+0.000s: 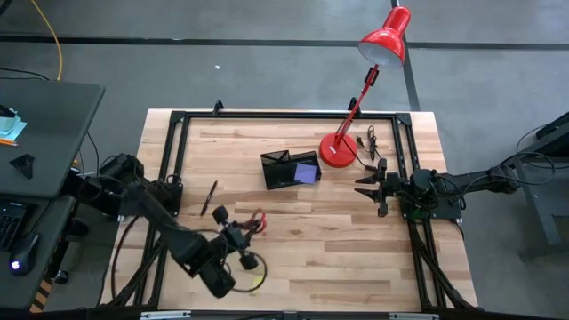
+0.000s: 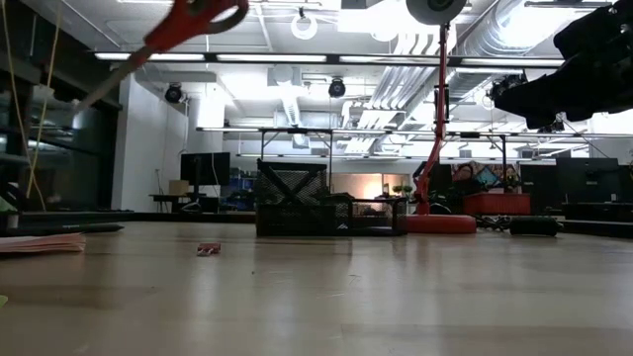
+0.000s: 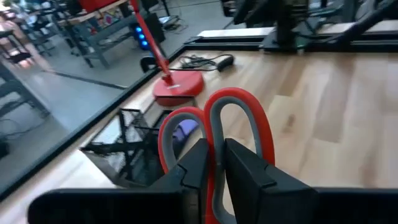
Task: Pick and place office supplies into organizer
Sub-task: Put the red scissors into the black desk organizer
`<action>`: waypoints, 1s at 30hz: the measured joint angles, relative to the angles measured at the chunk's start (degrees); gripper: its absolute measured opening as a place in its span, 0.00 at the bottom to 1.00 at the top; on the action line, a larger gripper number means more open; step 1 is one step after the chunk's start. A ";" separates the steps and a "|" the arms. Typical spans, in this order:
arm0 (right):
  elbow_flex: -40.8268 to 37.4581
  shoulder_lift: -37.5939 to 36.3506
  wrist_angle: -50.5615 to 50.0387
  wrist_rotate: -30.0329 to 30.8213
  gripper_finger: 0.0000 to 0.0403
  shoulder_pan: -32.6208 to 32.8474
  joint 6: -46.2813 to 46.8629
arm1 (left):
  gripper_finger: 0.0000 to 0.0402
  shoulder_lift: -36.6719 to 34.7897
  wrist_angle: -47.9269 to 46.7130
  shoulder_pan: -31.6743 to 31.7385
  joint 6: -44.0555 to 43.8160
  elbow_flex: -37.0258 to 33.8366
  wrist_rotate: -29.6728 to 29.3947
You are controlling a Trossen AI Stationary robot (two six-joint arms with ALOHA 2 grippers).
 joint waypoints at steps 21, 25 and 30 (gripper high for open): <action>-0.02 0.00 0.00 -0.09 0.27 0.00 -0.02 | 0.06 -1.50 47.12 17.10 50.42 0.00 18.63; -0.02 0.00 -0.02 -0.35 0.27 -0.01 -0.02 | 0.08 -1.52 55.25 19.89 58.10 0.00 24.51; -0.02 0.00 -0.02 -0.35 0.27 0.00 -0.02 | 0.07 -1.54 61.50 24.87 63.09 0.02 34.08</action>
